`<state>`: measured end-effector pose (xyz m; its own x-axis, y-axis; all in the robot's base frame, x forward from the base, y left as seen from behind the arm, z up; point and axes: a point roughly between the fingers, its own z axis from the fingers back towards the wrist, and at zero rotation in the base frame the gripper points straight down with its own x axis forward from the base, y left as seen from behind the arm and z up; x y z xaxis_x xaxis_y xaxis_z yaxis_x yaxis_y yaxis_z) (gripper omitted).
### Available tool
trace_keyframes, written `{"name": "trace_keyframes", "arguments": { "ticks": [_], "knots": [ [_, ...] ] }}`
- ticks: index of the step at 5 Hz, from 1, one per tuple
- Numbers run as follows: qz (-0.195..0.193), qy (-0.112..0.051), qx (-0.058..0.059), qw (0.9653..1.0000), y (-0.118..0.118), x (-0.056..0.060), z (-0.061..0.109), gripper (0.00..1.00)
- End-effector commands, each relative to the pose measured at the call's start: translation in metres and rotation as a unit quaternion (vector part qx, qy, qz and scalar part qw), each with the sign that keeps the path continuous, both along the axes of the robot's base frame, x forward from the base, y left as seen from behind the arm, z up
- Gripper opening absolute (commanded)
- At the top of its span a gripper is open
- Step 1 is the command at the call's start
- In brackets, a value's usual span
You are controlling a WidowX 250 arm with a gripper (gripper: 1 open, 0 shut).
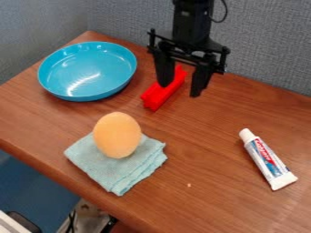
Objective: Put the toothpaste on the blue plate
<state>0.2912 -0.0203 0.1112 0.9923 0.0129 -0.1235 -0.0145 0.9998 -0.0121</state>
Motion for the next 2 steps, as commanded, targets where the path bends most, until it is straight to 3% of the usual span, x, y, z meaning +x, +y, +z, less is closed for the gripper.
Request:
{"name": "trace_keyframes", "arguments": {
  "ticks": [1, 2],
  "knots": [
    [-0.002, -0.006, -0.004, 1.0000, -0.011, 0.001, 0.001, 1.00],
    [0.014, -0.004, -0.009, 0.9999, -0.033, 0.004, -0.006, 1.00]
  ]
}}
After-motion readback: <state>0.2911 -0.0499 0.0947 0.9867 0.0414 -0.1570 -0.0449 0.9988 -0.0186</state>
